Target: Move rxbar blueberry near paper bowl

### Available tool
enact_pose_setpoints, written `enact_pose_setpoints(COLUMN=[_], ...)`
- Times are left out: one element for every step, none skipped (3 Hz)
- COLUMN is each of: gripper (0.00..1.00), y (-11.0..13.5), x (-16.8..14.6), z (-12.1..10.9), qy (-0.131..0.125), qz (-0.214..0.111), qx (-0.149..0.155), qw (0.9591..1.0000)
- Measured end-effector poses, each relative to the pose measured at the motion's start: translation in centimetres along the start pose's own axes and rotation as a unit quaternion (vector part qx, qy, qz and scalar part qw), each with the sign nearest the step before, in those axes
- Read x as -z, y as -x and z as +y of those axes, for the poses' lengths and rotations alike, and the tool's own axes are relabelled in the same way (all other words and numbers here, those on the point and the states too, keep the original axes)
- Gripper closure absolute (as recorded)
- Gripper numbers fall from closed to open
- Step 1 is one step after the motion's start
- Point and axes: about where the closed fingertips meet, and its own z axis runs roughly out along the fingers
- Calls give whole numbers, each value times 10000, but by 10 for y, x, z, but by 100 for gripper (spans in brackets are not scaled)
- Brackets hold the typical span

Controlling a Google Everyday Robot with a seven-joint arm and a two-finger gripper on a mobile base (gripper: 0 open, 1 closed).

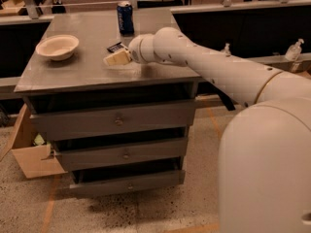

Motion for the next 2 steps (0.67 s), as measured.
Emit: enact_pose_setpoints(gripper=[20, 22], y=[-1, -6], x=[-10, -19], z=[-1, -1], qy=[63, 150], qz=[-70, -85], qx=[-166, -338], qw=[9998, 9993])
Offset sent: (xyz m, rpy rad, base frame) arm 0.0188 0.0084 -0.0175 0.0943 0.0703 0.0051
